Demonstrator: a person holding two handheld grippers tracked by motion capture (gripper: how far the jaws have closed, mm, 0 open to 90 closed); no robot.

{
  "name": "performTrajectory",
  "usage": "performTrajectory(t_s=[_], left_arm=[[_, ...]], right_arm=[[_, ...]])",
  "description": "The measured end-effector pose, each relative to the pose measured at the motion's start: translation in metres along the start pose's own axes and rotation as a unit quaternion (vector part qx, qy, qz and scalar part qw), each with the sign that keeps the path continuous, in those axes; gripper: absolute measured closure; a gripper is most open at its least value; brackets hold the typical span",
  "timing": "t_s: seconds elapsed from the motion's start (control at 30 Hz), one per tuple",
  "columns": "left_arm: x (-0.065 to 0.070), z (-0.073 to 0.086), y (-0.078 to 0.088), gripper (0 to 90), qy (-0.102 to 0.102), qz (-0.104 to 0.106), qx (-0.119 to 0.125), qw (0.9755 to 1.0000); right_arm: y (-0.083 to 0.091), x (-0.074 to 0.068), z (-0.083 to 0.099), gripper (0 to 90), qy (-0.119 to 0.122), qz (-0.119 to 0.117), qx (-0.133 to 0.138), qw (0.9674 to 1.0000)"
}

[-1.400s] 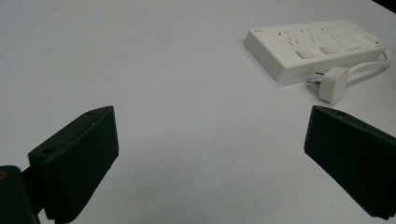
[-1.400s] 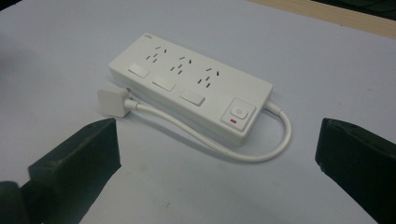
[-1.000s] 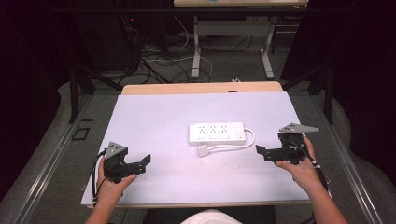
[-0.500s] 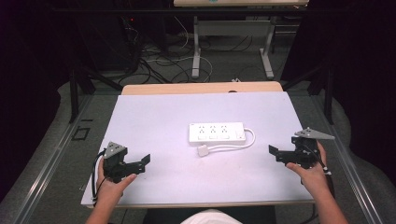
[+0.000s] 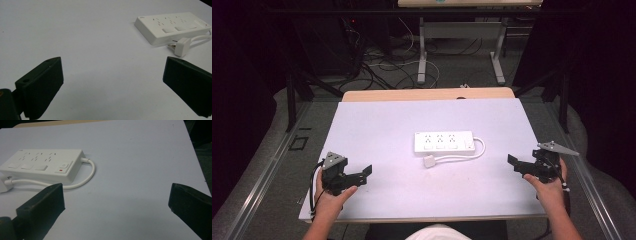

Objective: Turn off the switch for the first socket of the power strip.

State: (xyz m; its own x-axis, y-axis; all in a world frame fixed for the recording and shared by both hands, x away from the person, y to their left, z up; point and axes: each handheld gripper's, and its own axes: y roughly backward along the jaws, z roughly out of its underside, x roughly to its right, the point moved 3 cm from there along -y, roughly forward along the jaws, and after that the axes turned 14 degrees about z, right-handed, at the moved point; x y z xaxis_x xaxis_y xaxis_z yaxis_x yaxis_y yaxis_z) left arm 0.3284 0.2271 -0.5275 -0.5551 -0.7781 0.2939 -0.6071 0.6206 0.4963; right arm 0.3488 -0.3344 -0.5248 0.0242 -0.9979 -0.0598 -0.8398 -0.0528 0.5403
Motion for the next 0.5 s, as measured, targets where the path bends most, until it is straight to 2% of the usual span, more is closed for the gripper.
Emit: performTrajectory(t_s=[0.1, 0.13, 0.2, 0.23, 0.3, 0.47, 0.5], left_arm=[[0.000, 0.000, 0.000, 2.8, -0.001, -0.001, 0.001, 1.0000], [0.000, 0.000, 0.000, 2.8, 0.000, -0.001, 0.001, 1.0000], [-0.001, 0.000, 0.000, 2.8, 0.000, -0.001, 0.002, 1.0000], [-0.001, 0.000, -0.001, 2.8, 0.001, -0.001, 0.002, 1.0000], [-0.001, 0.000, -0.001, 2.8, 0.002, -0.001, 0.003, 1.0000], [-0.001, 0.000, -0.001, 2.8, 0.001, -0.001, 0.001, 1.0000], [-0.001, 0.000, -0.001, 2.8, 0.002, -0.001, 0.001, 1.0000]], right_arm=[[-0.003, 0.002, 0.003, 0.0, -0.009, 0.006, -0.012, 0.9999], [-0.004, 0.004, 0.004, 0.0, -0.003, 0.003, -0.006, 1.0000], [-0.005, 0.004, 0.006, 0.0, -0.005, 0.013, -0.010, 0.9999], [-0.007, 0.005, 0.006, 0.0, -0.005, 0.017, -0.001, 0.9998], [-0.007, 0.006, 0.008, 0.0, -0.003, 0.020, -0.010, 0.9997], [-0.015, 0.008, 0.011, 0.0, -0.002, 0.024, -0.011, 0.9997], [-0.017, 0.007, 0.012, 0.0, -0.009, 0.026, -0.006, 0.9996]])
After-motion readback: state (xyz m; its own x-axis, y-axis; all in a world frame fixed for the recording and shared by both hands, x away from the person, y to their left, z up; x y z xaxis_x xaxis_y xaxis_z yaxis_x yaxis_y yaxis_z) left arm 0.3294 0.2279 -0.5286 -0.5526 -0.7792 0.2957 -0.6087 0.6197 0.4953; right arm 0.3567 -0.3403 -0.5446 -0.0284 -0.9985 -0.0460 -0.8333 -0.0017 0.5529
